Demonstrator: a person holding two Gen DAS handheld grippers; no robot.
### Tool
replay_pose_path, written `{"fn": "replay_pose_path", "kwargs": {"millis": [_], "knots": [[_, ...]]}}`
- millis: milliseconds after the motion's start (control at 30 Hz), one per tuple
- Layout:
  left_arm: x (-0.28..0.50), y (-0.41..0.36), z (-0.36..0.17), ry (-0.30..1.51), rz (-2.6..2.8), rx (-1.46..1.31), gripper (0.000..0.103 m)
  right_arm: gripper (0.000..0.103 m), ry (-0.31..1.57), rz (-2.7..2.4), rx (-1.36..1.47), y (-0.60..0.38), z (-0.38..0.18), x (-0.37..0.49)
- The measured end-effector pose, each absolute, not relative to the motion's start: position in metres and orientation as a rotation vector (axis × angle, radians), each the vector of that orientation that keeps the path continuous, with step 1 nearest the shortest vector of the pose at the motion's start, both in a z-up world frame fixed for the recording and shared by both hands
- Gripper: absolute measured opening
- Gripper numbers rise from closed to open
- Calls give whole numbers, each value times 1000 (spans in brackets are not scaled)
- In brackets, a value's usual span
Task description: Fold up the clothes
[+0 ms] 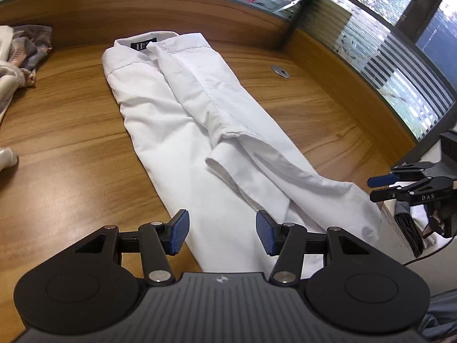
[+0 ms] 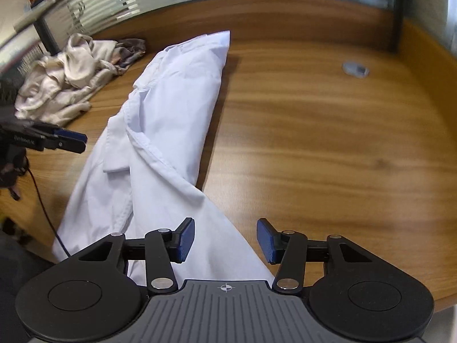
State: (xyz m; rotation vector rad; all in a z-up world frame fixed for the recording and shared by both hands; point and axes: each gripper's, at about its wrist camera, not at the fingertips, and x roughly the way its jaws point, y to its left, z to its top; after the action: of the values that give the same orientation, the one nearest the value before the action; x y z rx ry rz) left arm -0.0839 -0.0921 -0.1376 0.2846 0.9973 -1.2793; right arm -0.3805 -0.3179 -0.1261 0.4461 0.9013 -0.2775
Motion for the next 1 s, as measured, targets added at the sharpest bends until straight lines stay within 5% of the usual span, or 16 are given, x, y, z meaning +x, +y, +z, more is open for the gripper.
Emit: {"fn": "replay_pose_path", "kwargs": {"millis": [233, 567, 1000], "knots": [[-118, -79, -127, 1005, -1132, 209, 58, 50, 872, -6, 601, -362, -141, -378], [-163, -55, -116, 997, -883, 70, 58, 29, 888, 188, 734, -420, -175, -356], [-168, -37, -118, 1002, -798, 81, 58, 34, 880, 332, 876, -398, -199, -362]]}}
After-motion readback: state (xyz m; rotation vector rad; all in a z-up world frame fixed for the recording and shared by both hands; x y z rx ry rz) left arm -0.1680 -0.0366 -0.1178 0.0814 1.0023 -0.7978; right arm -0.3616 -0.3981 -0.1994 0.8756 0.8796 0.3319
